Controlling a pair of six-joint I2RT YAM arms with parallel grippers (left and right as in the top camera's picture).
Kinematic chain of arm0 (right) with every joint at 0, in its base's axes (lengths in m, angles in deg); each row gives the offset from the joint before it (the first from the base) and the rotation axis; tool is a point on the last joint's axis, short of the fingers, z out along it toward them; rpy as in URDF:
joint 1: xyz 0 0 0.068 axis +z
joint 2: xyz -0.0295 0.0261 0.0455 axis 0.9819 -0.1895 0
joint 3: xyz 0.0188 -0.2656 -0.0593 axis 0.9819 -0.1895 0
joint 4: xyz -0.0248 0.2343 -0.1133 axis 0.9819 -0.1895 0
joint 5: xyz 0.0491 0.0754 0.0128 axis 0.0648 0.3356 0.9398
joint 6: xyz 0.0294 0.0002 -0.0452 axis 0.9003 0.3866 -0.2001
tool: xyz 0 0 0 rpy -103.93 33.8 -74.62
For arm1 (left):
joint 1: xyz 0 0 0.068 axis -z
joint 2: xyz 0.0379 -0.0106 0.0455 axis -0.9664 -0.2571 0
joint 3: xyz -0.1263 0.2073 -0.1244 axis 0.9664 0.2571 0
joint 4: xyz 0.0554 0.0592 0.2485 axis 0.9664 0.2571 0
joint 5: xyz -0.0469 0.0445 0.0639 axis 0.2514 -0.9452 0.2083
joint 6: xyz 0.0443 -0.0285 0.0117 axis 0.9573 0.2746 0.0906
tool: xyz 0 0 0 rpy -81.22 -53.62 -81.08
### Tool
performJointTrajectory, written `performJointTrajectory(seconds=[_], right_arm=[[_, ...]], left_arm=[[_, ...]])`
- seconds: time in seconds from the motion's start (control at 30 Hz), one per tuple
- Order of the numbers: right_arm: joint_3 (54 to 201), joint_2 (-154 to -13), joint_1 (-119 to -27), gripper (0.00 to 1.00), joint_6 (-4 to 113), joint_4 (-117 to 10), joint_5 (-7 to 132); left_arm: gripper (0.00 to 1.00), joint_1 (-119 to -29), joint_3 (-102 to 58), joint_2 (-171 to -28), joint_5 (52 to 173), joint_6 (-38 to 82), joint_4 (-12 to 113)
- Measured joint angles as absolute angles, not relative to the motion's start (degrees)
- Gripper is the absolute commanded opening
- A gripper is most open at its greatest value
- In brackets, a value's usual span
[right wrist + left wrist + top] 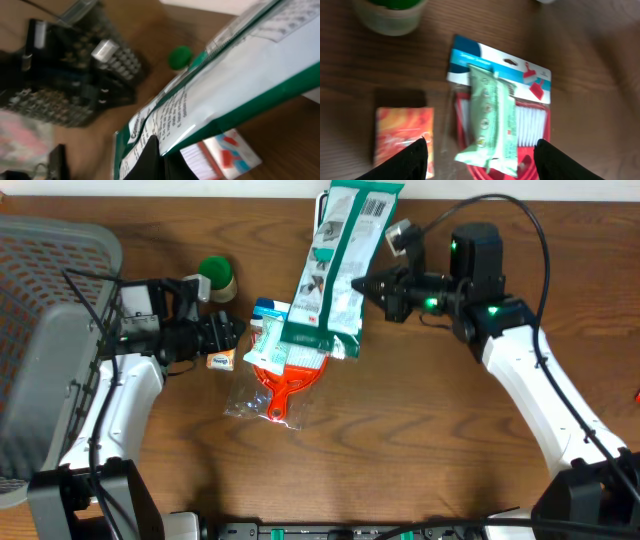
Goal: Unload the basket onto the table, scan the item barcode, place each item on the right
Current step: 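Carry the glove package up toward the white barcode scanner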
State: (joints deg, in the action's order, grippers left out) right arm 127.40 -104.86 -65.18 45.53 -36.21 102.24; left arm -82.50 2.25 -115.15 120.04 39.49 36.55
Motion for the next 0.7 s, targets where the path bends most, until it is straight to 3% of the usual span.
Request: performJointTrajectory(seconds=[0.3, 0.7], right_arm=[[138.14, -105.27, -65.45, 0.01, 36.98, -52.73, 79.81], [142.94, -105.27, -64.99, 0.01, 28.81, -56.25, 52.42]], left_arm=[[0.68, -84.21, 2.25, -115.15, 120.06, 39.03, 37.01], [0.68, -84.21, 2.25, -115.15, 118.75, 38.88, 37.03]])
